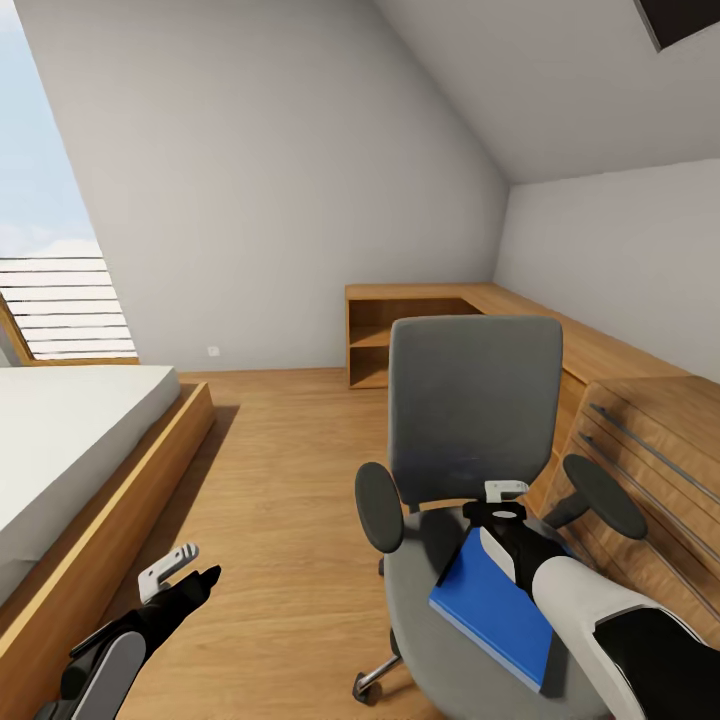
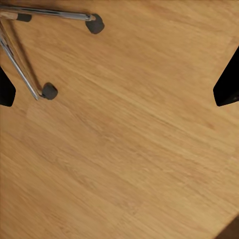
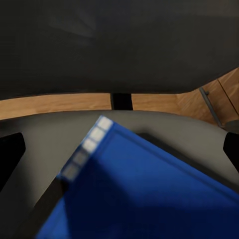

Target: In the bedroom, organize the workspace by keeping the computer under the desk, ensuring the monitor is on the desk, placing the keyboard on the desk next to the monitor, placing the mouse on the desk next to the keyboard, moving the folder from the swivel chair onto the desk next to the mouse, stacking the notebook on top of the folder with the pen on top of the notebook, and positioning the swivel chair next to the desk.

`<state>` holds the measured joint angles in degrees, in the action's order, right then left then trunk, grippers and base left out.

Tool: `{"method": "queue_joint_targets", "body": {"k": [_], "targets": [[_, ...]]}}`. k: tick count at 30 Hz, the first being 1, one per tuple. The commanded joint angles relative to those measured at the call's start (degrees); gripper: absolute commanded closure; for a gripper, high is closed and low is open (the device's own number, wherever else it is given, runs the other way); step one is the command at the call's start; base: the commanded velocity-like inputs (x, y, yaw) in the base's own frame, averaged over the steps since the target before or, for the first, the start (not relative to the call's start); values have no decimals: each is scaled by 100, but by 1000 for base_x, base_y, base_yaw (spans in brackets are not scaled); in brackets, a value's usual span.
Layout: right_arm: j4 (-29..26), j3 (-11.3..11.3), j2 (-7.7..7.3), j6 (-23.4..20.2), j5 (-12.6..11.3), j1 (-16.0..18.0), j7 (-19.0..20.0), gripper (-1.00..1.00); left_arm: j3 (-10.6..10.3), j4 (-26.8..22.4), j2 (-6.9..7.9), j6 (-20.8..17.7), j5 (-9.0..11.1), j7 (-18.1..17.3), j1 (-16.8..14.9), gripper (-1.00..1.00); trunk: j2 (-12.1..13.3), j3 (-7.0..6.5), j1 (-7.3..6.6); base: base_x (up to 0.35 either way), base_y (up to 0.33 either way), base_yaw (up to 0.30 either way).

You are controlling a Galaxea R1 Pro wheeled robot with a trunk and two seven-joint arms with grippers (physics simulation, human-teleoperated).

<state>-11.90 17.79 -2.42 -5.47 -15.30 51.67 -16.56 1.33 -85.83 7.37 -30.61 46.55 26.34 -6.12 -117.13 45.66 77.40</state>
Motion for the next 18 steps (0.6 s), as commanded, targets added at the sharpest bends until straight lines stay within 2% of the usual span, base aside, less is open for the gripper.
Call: {"method": "queue_joint_targets", "body": {"k": [1, 18], "targets": [[-17, 49, -4, -42, -42, 1, -31, -100, -1, -8, 1, -14, 59, 50, -3, -100, -3, 6, -1, 0, 0, 0], [-22, 58, -2, -16, -42, 1, -31, -100, -1, 4, 2, -15, 59, 55, -3, -100, -3, 6, -1, 0, 0, 0]]}}
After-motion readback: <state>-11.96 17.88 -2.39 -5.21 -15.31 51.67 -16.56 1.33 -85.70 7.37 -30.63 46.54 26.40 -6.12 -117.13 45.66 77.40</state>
